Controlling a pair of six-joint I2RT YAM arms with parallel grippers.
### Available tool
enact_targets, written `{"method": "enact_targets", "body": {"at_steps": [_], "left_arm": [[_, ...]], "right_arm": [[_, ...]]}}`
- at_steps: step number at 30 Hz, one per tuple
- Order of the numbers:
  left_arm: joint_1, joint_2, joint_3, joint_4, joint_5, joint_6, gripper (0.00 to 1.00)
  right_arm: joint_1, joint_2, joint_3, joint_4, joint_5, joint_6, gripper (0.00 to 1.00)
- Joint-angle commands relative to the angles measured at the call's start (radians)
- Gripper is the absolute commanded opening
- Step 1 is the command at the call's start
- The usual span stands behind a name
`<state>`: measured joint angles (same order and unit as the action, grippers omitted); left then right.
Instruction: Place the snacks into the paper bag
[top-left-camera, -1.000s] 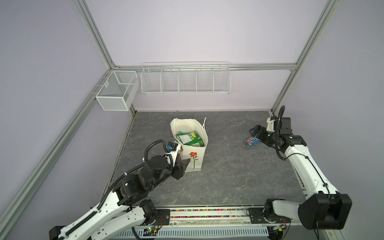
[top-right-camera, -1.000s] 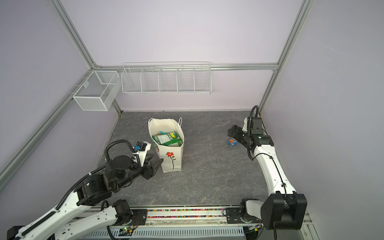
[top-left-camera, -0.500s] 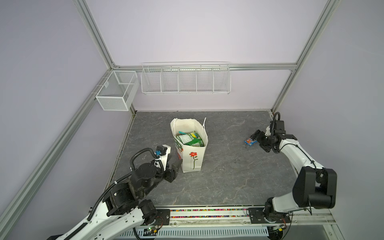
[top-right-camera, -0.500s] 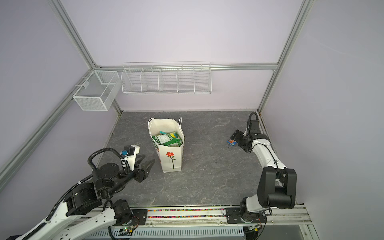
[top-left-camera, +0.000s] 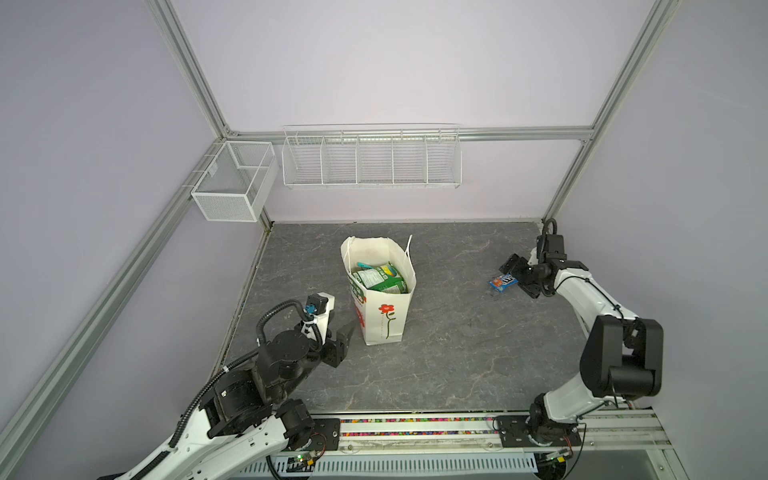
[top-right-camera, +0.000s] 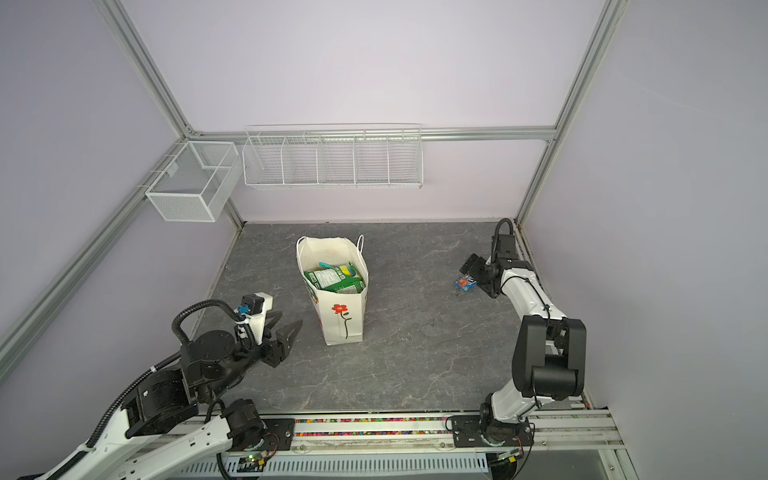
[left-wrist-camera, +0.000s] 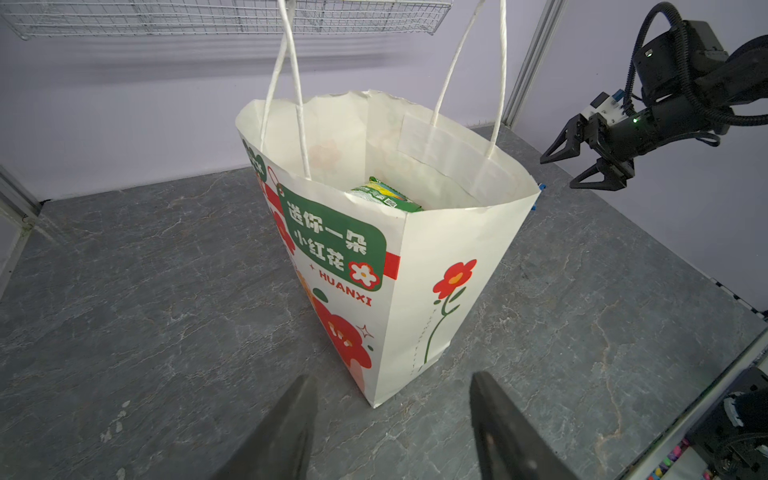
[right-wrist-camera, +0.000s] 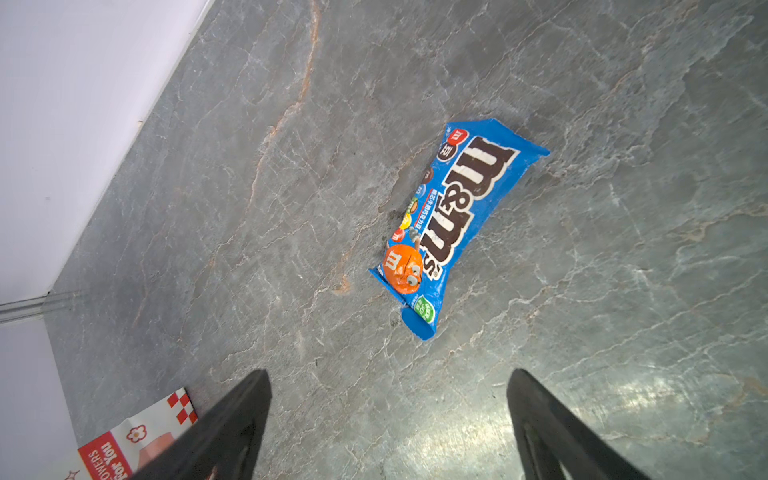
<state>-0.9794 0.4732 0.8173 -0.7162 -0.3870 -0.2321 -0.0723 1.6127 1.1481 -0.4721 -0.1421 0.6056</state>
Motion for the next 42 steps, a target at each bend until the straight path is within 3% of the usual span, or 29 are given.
{"method": "enact_targets", "body": {"at_steps": [1,6,16,26,42], "left_arm": [[0.000,-0.005,0.011,-0.019,-0.027,0.010,0.59],[0.035,0.013,0.018,-0.021,-0.024,0.007,0.59],[0.191,0.062,0.014,0.027,0.161,0.017,0.58],[0.205,0.024,-0.010,0.019,0.165,0.002,0.58],[0.205,0.003,-0.018,0.013,0.167,-0.007,0.58]], "right_arm": [[-0.002,0.033,0.028,0.007,0.006,-0.005,0.93],[0.000,0.054,0.028,0.028,-0.019,0.007,0.94],[-0.001,0.081,0.038,0.023,-0.008,-0.012,0.94],[-0.001,0.151,0.063,0.041,-0.014,-0.005,1.00],[0.022,0.306,0.177,-0.015,0.029,0.045,0.93]]}}
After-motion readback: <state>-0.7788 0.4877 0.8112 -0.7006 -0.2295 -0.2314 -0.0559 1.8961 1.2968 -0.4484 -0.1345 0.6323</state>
